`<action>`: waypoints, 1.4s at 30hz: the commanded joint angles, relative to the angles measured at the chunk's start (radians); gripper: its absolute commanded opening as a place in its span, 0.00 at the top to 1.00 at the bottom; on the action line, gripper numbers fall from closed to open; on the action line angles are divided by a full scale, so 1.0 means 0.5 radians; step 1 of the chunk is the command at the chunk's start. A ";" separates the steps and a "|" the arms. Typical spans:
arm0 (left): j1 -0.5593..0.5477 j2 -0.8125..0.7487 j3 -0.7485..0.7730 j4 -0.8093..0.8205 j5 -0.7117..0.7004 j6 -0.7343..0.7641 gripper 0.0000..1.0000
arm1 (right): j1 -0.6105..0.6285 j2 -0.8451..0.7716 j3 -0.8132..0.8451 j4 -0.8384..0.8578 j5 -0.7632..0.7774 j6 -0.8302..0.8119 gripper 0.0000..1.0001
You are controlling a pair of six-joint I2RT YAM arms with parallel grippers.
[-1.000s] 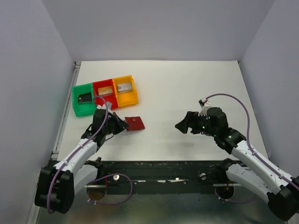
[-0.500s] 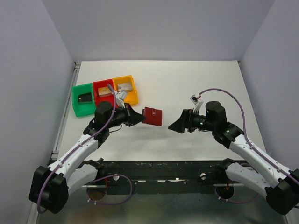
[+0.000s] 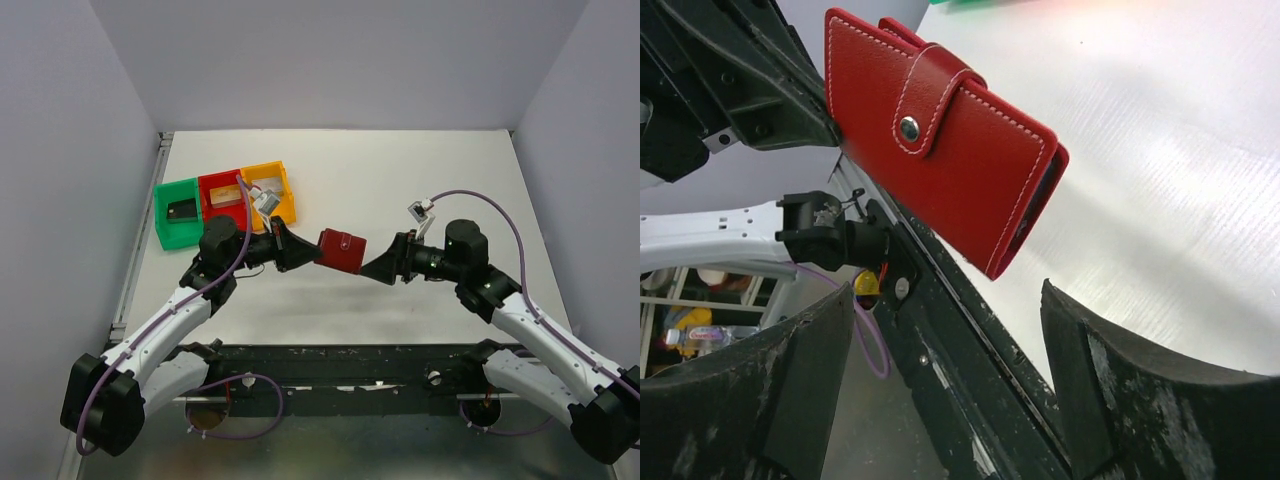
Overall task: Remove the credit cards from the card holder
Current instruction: Open the card holder at the center of the board.
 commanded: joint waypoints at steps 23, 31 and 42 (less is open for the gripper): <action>-0.076 0.085 -0.044 0.469 0.298 -0.141 1.00 | 0.005 0.125 -0.038 0.310 -0.128 0.124 0.46; -0.073 0.116 -0.044 0.475 0.310 -0.125 1.00 | -0.002 0.125 -0.075 0.371 -0.180 0.136 0.67; -0.077 0.125 -0.004 0.346 0.221 -0.046 1.00 | -0.011 0.113 -0.066 0.371 -0.235 0.133 1.00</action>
